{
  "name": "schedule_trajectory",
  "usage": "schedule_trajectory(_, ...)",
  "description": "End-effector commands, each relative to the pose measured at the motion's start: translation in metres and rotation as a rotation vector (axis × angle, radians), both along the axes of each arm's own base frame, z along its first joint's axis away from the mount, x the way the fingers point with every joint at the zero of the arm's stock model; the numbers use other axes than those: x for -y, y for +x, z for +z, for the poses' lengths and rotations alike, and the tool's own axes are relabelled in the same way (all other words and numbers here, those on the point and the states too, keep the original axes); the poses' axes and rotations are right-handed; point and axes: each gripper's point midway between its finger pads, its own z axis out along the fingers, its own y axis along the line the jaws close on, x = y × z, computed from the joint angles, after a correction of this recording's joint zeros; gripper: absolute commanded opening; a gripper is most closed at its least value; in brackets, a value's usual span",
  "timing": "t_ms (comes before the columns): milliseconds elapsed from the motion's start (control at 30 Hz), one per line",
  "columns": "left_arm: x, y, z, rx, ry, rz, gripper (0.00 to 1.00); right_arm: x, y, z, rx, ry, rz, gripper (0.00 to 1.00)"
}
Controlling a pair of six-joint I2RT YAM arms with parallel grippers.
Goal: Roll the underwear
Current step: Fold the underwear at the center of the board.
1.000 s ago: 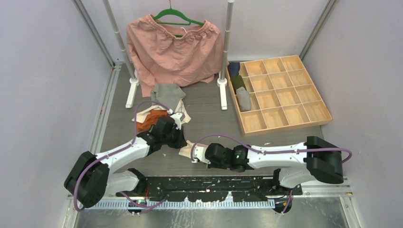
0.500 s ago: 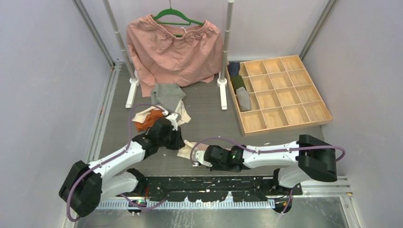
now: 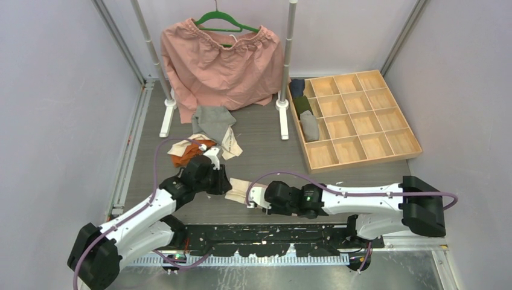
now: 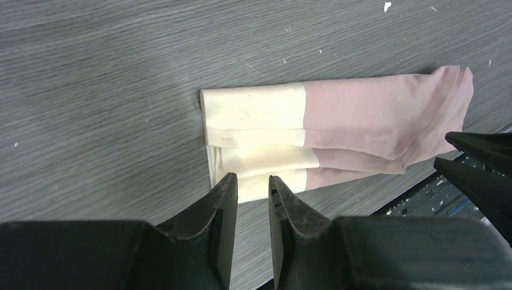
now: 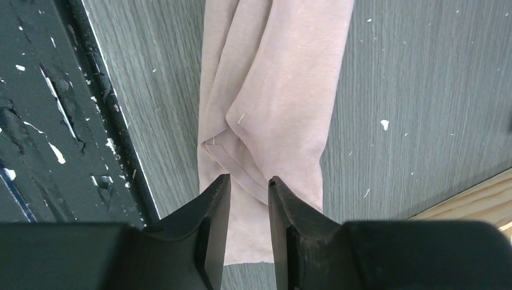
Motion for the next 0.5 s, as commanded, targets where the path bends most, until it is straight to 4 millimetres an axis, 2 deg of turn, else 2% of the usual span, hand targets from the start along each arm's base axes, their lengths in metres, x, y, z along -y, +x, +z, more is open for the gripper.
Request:
schedule_trajectory(0, -0.012, -0.001, 0.005, 0.009, 0.010, 0.073, 0.27, -0.011, 0.002, 0.018, 0.024, 0.093, -0.013, 0.35)
schedule_trajectory(200, -0.027, 0.010, 0.026, 0.114, -0.012, 0.183, 0.30, -0.021, 0.019, 0.045, 0.079, 0.275, -0.162, 0.35)
schedule_trajectory(333, -0.023, 0.017, 0.038, 0.144, -0.065, 0.210, 0.36, -0.026, 0.037, 0.068, 0.089, 0.459, -0.390, 0.33)
schedule_trajectory(467, -0.019, 0.021, 0.042, 0.116, -0.091, 0.250, 0.44, -0.015, 0.058, 0.089, 0.068, 0.661, -0.720, 0.31)
